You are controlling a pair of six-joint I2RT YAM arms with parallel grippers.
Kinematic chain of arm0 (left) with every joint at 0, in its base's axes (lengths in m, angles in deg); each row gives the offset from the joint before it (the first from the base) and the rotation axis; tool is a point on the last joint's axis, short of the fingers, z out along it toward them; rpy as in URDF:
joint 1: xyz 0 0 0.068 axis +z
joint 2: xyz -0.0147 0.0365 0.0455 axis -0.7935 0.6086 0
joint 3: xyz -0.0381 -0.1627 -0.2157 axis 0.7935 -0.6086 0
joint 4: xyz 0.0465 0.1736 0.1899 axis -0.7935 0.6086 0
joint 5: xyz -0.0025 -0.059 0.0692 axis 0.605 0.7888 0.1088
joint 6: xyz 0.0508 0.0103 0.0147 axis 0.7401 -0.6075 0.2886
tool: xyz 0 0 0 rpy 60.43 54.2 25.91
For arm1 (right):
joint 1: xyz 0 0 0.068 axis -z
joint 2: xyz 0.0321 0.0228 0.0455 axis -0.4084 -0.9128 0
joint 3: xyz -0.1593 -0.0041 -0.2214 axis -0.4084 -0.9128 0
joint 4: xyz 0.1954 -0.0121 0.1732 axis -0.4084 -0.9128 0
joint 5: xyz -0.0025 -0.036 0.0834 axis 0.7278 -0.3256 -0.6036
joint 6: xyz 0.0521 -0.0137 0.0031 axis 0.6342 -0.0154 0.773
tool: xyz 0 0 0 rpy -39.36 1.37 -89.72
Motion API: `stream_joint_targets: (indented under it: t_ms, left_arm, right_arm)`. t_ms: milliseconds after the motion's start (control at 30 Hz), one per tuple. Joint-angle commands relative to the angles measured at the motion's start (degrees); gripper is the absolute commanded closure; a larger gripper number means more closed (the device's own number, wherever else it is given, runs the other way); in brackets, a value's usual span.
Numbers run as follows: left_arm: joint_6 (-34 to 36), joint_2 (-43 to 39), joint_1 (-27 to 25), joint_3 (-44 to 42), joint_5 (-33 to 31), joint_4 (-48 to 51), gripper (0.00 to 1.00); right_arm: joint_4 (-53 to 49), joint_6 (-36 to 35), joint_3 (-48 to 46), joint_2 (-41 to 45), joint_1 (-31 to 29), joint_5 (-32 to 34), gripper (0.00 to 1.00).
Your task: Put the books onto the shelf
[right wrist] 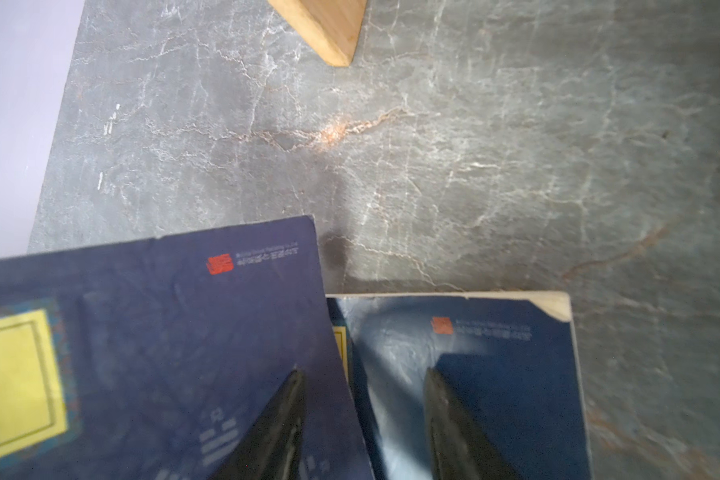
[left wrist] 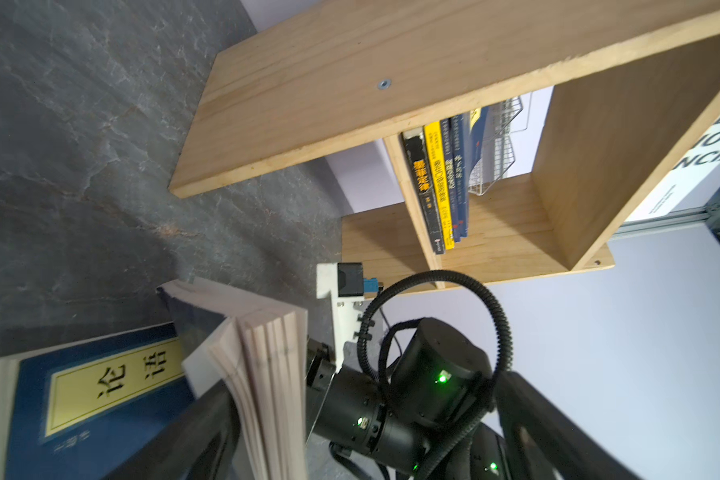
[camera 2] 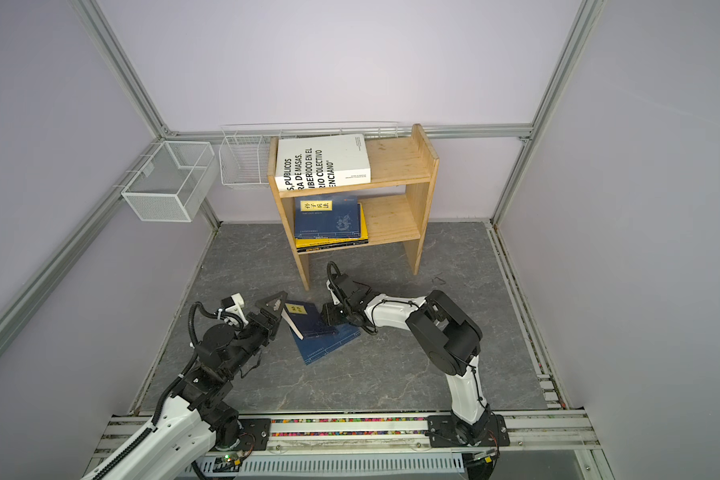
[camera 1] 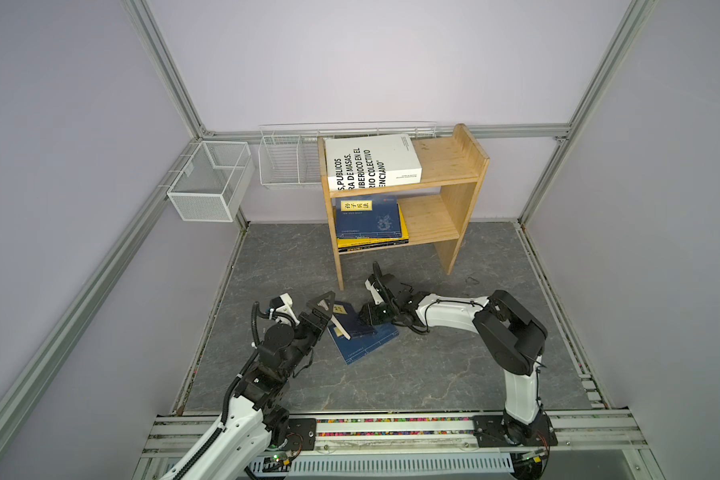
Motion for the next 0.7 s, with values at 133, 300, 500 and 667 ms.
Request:
stream_joint_targets:
  t_ms: [133, 300, 500, 667]
  left_arm:
    - [-3.5, 12.41, -0.3, 0.13, 1.28, -17.2, 0.05]
    - [-3.15, 17.97, -0.3, 1.76, 3.54, -19.99, 0.05]
    - [4.67, 12.17, -0.07, 6.11, 0.29, -2.9, 0.05]
    - [13.65, 4.36, 2.38, 13.76, -5.05, 26.66, 0.03]
  right_arm:
    - [-7.36, 1.48, -1.96, -4.42, -0.69, -1.93, 0.51]
    - [-7.34, 1.53, -2.33, -4.07, -0.71, -1.9, 0.51]
    - [-7.57, 1.57, -2.33, -3.98, -0.71, -1.68, 0.51]
    - [-7.77, 1.13, -1.98, -4.23, -0.76, -1.62, 0.51]
